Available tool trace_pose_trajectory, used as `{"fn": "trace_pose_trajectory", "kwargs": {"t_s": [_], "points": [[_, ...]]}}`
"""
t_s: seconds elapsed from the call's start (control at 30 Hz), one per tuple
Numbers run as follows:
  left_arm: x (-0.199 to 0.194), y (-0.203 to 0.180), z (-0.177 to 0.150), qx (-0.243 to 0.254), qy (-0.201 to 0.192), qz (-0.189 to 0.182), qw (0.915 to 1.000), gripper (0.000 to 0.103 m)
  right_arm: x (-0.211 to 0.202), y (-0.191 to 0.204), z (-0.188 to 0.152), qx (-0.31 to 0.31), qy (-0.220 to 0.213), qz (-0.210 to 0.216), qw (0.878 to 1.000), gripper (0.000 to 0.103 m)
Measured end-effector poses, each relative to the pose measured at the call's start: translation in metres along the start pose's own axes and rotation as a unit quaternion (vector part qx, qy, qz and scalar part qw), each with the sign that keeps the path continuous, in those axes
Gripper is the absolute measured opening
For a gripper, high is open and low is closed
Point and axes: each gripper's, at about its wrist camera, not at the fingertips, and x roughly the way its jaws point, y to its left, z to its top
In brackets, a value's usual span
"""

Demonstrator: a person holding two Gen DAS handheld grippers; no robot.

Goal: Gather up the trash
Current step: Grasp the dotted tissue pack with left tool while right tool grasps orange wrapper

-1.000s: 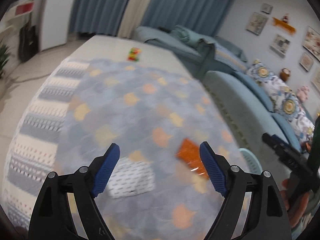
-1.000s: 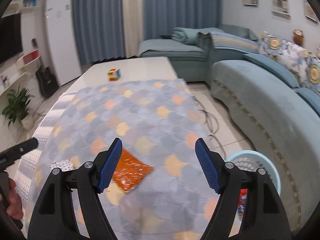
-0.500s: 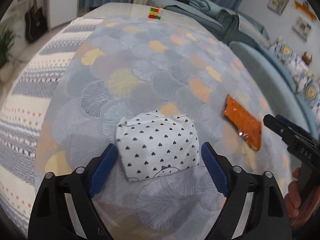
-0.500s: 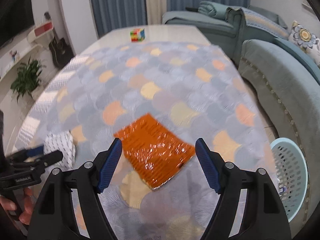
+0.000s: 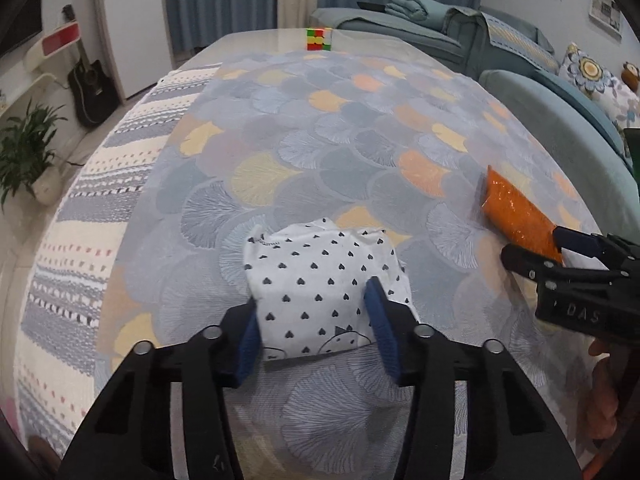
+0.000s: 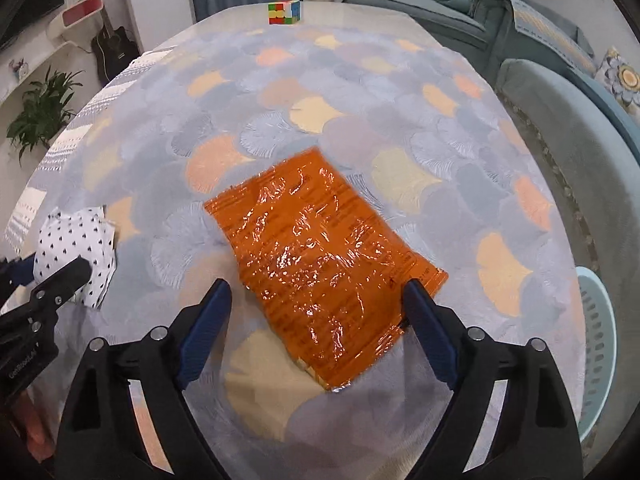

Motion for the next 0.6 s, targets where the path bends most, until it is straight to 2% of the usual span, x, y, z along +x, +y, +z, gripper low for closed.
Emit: {"fn": "trace_pose_trajectory", "kwargs": {"t_s": [0.17,0.27,0.3,0.33,0.43,0.6], "points": [[-0.001,0.004,0.003,-0.016,-0.003,-0.031,0.9994,0.030,-0.001,-0.005,0.006,0.009,-0.006,0.000,1.000,0.053],[-0.004,0.005,0.005,-0.023,-0.008,-0.046,0.9986,0.022,-0.003,-0.009,0.008,0.017,-0.012,0.007,1.000,0.032],[-0.007,0.004,0.006,-0.024,-0.013,-0.055,0.9981,0.017,-0.005,-0.011,0.009,0.022,-0.015,0.015,1.000,0.019],[-0.010,0.002,0.007,-0.025,-0.017,-0.064,0.9975,0.012,-0.007,-0.013,0.009,0.024,-0.017,0.016,0.999,0.012],[-0.017,-0.006,0.010,-0.022,-0.025,-0.079,0.9963,0.004,-0.014,-0.019,0.009,0.034,-0.028,0.016,0.999,0.007],[-0.035,-0.029,0.021,-0.006,-0.049,-0.107,0.9930,0.000,-0.045,-0.044,0.010,0.072,-0.073,0.010,0.995,0.005]]}}
